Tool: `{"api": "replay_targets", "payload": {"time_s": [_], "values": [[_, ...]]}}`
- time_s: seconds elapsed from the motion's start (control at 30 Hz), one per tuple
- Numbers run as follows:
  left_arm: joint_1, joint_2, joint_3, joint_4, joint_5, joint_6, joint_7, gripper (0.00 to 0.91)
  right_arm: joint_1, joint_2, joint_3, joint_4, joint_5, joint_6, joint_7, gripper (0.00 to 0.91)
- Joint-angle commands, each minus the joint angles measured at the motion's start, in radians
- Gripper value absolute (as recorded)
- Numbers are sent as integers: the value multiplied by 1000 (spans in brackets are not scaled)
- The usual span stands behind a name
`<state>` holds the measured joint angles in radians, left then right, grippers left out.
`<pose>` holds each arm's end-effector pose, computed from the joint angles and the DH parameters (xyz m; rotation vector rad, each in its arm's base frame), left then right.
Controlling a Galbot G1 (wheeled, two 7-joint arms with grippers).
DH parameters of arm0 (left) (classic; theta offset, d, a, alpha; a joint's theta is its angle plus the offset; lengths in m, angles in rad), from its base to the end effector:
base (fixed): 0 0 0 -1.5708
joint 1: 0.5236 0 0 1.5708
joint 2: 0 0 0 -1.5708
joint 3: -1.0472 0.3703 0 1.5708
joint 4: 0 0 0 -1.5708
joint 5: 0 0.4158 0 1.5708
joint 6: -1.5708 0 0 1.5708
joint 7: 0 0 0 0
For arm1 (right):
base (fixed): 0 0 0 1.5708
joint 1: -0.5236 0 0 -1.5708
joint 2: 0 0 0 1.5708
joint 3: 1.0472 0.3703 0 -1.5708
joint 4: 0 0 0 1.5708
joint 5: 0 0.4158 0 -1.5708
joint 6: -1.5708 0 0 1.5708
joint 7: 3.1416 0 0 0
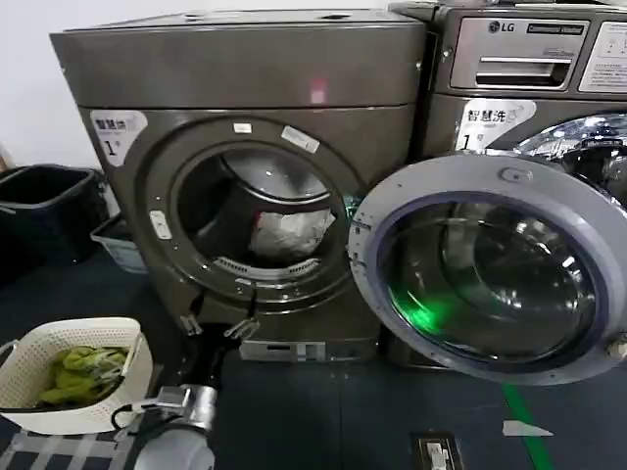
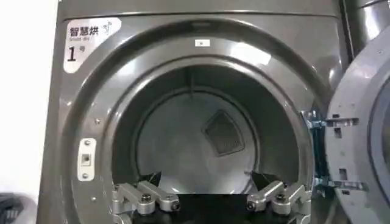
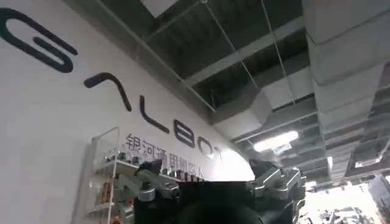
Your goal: Grasp the clothes from the dryer.
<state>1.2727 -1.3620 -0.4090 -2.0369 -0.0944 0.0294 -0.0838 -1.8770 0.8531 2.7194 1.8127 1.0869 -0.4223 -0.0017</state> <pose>0.3176 -0.0035 -0.2660 0.1542 2.9446 0.0869 -0.1510 -0.4246 0.1819 1.2867 2.1128 -0.3276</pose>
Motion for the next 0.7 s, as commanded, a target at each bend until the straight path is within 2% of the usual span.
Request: {"api": "replay_targets", "payload": {"time_s": [0.03, 0.7], "values": [[-2, 1, 2, 1, 1, 1, 1, 907, 0, -1, 1, -2, 1, 1, 1, 907], [-3, 3, 4, 2, 1, 2, 5, 907, -3, -4, 4, -4, 14, 3, 6, 907]]}}
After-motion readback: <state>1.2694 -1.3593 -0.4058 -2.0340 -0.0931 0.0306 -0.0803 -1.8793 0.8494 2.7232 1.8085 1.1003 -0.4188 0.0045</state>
